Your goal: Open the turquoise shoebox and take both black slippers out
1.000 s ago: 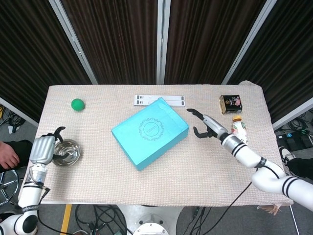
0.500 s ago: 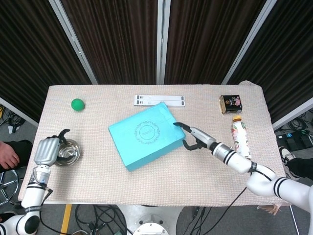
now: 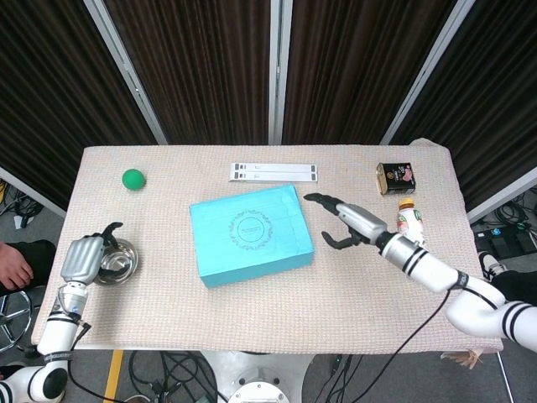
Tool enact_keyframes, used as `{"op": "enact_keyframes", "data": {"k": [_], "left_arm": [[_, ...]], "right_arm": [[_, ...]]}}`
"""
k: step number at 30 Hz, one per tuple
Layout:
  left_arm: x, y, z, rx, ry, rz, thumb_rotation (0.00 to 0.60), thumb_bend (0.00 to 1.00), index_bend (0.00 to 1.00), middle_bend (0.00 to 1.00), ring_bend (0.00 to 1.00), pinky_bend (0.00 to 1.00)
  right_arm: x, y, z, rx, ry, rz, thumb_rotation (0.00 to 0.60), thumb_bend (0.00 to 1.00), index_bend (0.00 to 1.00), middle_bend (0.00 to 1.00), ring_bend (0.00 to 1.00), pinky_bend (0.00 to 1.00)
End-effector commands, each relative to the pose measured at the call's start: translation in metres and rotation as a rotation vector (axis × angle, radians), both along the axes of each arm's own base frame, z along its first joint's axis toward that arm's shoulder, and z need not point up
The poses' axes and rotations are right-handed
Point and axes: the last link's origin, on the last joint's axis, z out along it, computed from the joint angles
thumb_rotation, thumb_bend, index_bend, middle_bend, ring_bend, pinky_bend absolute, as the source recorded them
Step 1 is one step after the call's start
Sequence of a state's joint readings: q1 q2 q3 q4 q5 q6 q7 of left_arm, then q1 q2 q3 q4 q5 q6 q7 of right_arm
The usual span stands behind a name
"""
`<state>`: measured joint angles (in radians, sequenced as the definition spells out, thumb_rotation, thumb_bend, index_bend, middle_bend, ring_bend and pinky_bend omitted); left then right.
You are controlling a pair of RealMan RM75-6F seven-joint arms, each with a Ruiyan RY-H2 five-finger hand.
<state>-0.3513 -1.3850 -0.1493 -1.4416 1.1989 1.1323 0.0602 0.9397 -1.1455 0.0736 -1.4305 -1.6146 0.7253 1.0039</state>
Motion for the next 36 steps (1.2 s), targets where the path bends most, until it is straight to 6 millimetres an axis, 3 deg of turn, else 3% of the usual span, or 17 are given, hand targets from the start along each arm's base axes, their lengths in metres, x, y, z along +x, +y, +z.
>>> {"op": "enact_keyframes", "data": {"k": [1, 6, 14, 21, 30, 36], "left_arm": [[0.000, -0.001, 0.001, 0.008, -0.008, 0.000, 0.600, 0.00, 0.18, 0.46, 0.40, 0.42], [0.003, -0.001, -0.003, -0.007, -0.013, -0.003, 0.600, 0.00, 0.18, 0.46, 0.40, 0.42], [0.013, 0.003, -0.021, -0.067, -0.020, -0.027, 0.600, 0.00, 0.18, 0.46, 0.40, 0.42], [0.030, 0.008, -0.038, -0.121, -0.038, -0.083, 0.600, 0.00, 0.18, 0.47, 0.40, 0.42], [0.053, 0.017, -0.057, -0.191, -0.055, -0.152, 0.600, 0.00, 0.18, 0.47, 0.40, 0.42], [0.068, 0.014, -0.065, -0.219, -0.089, -0.195, 0.600, 0.00, 0.18, 0.47, 0.40, 0.42]], "right_arm": [[0.077, -0.053, -0.023, -0.045, 0.198, 0.092, 0.526, 0.03, 0.00, 0.02, 0.00, 0.00], [0.115, -0.081, -0.061, -0.030, 0.333, 0.121, 0.512, 0.00, 0.00, 0.01, 0.00, 0.00], [0.138, -0.093, -0.108, 0.015, 0.410, 0.101, 0.496, 0.00, 0.00, 0.01, 0.00, 0.00], [0.137, -0.090, -0.115, 0.034, 0.420, 0.097, 0.493, 0.00, 0.00, 0.02, 0.00, 0.00], [0.116, -0.087, -0.116, 0.068, 0.424, 0.046, 0.492, 0.00, 0.00, 0.03, 0.00, 0.00], [0.103, -0.075, -0.112, 0.111, 0.394, 0.027, 0.492, 0.00, 0.00, 0.04, 0.00, 0.00]]}}
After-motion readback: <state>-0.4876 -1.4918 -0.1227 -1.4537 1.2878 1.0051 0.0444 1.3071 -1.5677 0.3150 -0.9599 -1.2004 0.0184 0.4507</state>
